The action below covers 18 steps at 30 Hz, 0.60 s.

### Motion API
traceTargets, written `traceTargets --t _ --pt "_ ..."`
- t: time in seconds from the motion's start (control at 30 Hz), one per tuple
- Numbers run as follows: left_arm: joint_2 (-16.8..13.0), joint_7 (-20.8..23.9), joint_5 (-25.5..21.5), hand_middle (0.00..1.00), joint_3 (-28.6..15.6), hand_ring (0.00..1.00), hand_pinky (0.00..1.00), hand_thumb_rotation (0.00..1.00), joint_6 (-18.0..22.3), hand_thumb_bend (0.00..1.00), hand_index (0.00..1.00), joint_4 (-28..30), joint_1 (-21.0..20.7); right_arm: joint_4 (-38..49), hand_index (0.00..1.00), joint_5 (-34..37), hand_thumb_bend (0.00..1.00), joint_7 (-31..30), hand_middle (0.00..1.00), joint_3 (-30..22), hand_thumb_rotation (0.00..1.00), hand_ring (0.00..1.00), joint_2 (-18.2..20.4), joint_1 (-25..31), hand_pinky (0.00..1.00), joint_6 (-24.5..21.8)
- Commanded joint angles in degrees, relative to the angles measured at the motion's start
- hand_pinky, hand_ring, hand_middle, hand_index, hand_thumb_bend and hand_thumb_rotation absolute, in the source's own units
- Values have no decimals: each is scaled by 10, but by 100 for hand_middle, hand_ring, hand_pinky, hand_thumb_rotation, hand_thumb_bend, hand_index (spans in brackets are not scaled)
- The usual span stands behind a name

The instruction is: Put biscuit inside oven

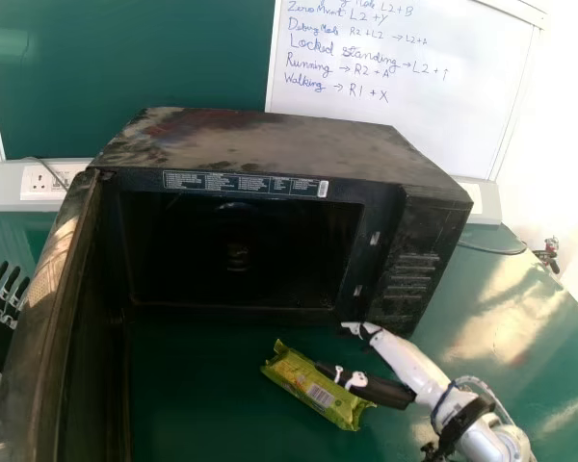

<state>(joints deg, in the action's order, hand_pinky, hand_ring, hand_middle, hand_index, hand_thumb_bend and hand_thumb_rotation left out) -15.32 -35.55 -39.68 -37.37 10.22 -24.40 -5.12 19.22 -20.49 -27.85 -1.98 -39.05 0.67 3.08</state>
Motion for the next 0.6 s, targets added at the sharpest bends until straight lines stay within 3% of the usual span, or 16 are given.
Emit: traceTargets --t 0.0,0.07,0.37,0.57 --pt "15 4 -7 83 2 76 71 0 -8 6 93 -9 14 -1 91 -9 99 -10 86 9 40 83 -13 -12 78 1" --pt "15 2 -7 83 1 76 72 0 -6 6 93 -13 12 0 91 -19 100 -16 86 14 41 82 -19 -18 77 0" --pt "16 -4 -6 82 1 74 57 0 0 7 92 -19 10 9 91 -53 100 -58 86 37 44 81 -43 -48 74 -15" --pt "16 -2 -8 83 1 76 67 0 -4 6 92 -17 11 13 91 -73 100 -92 86 55 44 82 -58 -67 73 -21"
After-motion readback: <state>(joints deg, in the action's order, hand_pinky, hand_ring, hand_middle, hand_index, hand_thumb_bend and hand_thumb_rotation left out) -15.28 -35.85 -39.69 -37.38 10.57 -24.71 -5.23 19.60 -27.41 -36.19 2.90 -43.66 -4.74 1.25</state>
